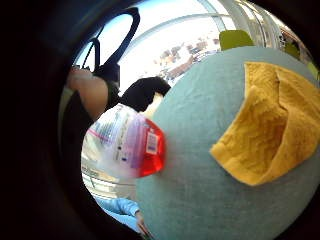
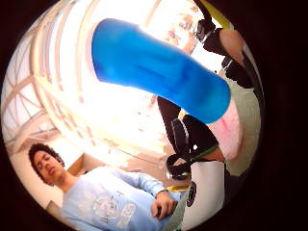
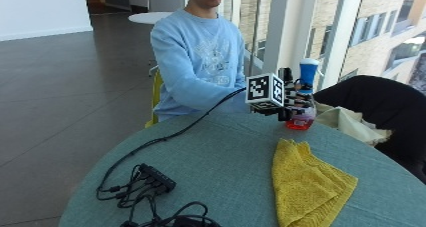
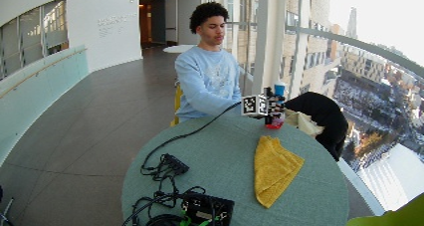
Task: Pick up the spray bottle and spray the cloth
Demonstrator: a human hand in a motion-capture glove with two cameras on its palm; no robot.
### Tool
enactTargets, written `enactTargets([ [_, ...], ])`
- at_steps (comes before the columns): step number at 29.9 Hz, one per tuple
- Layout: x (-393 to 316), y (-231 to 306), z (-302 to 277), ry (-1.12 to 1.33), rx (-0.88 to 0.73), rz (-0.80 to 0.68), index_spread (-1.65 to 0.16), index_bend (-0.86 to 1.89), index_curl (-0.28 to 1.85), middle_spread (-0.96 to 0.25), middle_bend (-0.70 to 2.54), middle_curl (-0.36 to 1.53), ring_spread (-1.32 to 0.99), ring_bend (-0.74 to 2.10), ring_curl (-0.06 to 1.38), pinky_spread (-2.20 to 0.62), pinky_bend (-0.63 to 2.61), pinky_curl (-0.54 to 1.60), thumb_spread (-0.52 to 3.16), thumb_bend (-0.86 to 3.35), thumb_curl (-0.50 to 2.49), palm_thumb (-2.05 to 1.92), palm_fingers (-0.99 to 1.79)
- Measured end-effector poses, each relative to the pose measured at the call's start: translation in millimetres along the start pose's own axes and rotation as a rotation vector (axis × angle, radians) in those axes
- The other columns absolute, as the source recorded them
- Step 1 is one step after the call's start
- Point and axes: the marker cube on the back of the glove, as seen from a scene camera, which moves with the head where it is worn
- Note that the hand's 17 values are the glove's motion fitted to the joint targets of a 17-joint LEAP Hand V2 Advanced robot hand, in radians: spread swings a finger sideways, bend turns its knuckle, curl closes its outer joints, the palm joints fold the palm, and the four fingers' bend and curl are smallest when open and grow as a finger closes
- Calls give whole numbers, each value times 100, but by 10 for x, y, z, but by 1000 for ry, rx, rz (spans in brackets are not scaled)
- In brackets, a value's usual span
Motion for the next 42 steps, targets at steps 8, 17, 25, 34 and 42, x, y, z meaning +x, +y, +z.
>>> enactTargets([
  [8, 82, 376, -613, 209, -73, 36, -33, 11, 25, -10, 37, 45, -9, 51, 38, 8, 26, 37, 101, -3, 48, 81, 84],
  [17, 60, 1223, -1547, 484, -2, 134, -34, 11, 25, -10, 36, 44, -7, 44, 36, 12, 23, 36, 102, -3, 44, 76, 82],
  [25, 42, 1969, -2156, 618, 77, 186, -35, 11, 25, -9, 34, 44, -6, 41, 36, 14, 21, 35, 103, -3, 41, 74, 82],
  [34, 260, 2621, -2375, 762, 32, 230, -34, 12, 25, -9, 34, 44, -5, 40, 36, 15, 18, 34, 104, -2, 40, 75, 84],
  [42, 371, 2787, -2416, 746, 18, 255, -33, 14, 26, -9, 34, 44, -5, 38, 36, 16, 17, 33, 105, -2, 39, 76, 84],
])
